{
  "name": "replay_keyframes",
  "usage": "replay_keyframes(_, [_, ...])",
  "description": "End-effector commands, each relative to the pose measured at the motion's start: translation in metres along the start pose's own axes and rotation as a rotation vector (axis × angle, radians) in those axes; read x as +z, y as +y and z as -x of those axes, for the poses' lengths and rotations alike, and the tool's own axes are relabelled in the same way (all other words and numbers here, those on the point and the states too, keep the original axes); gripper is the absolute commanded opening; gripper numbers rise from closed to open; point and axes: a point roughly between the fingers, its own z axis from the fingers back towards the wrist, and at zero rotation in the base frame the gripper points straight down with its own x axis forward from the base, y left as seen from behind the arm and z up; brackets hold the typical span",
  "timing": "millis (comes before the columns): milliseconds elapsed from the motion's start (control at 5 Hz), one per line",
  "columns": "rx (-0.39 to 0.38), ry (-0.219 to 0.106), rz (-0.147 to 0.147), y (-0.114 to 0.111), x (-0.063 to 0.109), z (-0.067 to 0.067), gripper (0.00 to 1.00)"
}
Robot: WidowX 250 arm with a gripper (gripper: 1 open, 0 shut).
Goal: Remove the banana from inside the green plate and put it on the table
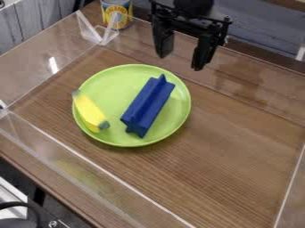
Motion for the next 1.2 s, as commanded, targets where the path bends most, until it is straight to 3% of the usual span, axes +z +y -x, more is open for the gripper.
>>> replay_keyframes(0, [-0.044, 0.003, -0.001, 0.0, -0.01, -0.007, 1.0])
replay_keyframes(200, [-0.098, -0.024, -0.007, 0.007, -0.02, -0.015, 1.0])
replay_keyframes(600, [-0.167, -0.064, -0.008, 0.029, -0.02, 0.0, 1.0])
replay_keyframes(1000, [-0.258, -0.097, 0.004, 0.045, -0.023, -0.012, 1.0])
